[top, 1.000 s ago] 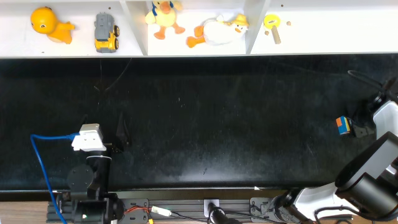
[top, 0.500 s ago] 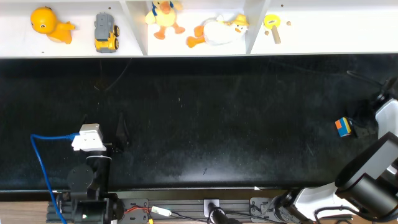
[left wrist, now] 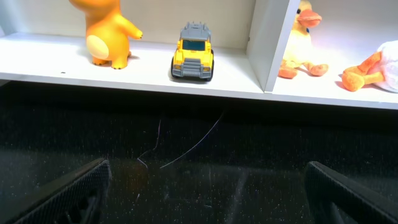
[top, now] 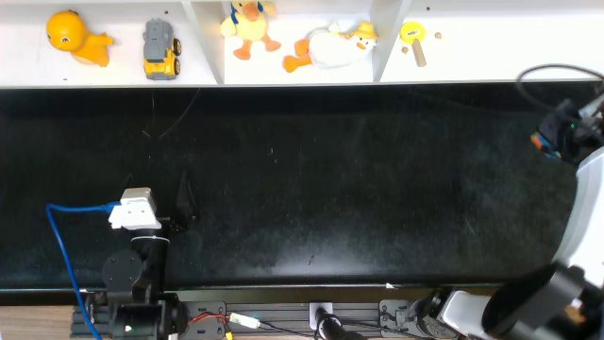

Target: Store Toys

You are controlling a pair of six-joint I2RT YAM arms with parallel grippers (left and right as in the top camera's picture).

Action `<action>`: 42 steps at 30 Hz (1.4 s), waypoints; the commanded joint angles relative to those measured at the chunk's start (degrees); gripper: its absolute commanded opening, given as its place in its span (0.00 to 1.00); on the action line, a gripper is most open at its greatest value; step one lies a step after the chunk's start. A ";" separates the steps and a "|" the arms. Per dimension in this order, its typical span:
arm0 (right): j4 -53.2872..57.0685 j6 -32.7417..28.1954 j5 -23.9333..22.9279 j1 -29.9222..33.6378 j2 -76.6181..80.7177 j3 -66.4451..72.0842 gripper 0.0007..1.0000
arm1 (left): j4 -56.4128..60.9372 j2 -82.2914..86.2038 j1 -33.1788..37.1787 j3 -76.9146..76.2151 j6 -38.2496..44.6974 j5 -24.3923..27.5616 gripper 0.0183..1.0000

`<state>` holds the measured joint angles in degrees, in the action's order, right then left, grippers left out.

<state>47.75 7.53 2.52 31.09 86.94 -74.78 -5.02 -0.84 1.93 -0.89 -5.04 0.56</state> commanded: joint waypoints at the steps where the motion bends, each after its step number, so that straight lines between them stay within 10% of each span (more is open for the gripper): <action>1: -2.62 -11.15 4.07 -3.87 -3.98 -1.99 0.04 | 0.24 0.68 -0.39 0.44 -0.83 -0.70 1.00; 13: -1.38 -11.72 8.81 -5.57 -4.66 -1.97 0.04 | 0.24 0.68 -0.39 0.44 -0.83 -0.70 1.00; 26: -23.78 -26.16 8.17 -5.57 4.17 -1.27 0.05 | 0.24 0.68 -0.39 0.44 -0.83 -0.70 1.00; 42: -51.04 -27.89 15.06 -4.72 10.56 9.46 0.05 | 0.24 0.68 -0.39 0.44 -0.83 -0.70 1.00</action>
<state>-0.49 -20.80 14.52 25.74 97.08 -68.03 -5.02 -0.84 1.93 -0.89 -5.04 0.56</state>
